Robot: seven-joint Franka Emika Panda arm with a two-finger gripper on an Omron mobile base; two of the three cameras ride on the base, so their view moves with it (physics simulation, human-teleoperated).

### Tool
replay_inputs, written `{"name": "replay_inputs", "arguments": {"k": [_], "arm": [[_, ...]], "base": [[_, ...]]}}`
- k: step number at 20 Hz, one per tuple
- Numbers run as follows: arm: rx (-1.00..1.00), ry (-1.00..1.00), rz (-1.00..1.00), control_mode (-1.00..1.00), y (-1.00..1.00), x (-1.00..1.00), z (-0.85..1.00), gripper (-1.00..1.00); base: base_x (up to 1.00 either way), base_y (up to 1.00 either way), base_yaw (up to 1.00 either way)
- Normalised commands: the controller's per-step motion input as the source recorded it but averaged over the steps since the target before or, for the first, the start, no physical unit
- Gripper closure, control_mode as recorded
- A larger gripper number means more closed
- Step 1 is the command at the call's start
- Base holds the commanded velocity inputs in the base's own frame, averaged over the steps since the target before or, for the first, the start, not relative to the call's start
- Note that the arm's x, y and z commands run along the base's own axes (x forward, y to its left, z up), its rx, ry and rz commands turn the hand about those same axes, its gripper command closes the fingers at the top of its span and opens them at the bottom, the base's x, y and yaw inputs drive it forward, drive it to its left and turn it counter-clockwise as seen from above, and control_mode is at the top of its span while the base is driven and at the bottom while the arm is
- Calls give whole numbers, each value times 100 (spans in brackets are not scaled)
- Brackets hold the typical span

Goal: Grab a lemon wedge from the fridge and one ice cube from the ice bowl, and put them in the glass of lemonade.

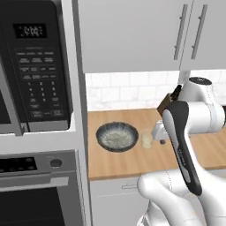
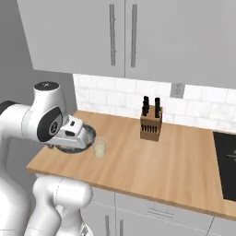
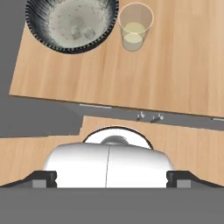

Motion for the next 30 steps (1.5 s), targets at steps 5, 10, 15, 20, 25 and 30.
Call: {"name": "replay_inputs", "arguments": {"k": [5, 10, 15, 20, 25, 30], "arm": [[0, 0, 0, 100, 0, 0, 0, -100], [0, 0, 14, -100, 0, 25, -23, -100], [0, -1, 0, -100, 1, 35, -11, -100], [0, 0, 0, -100, 42, 32, -21, -100], [0, 2, 0, -100, 50, 38, -23, -100], [0, 1, 1, -100, 11, 34, -27, -100]], "base": [[55, 0, 39], [22, 0, 16], [0, 0, 0], [0, 0, 0], [0, 0, 0], [0, 0, 0]]}}
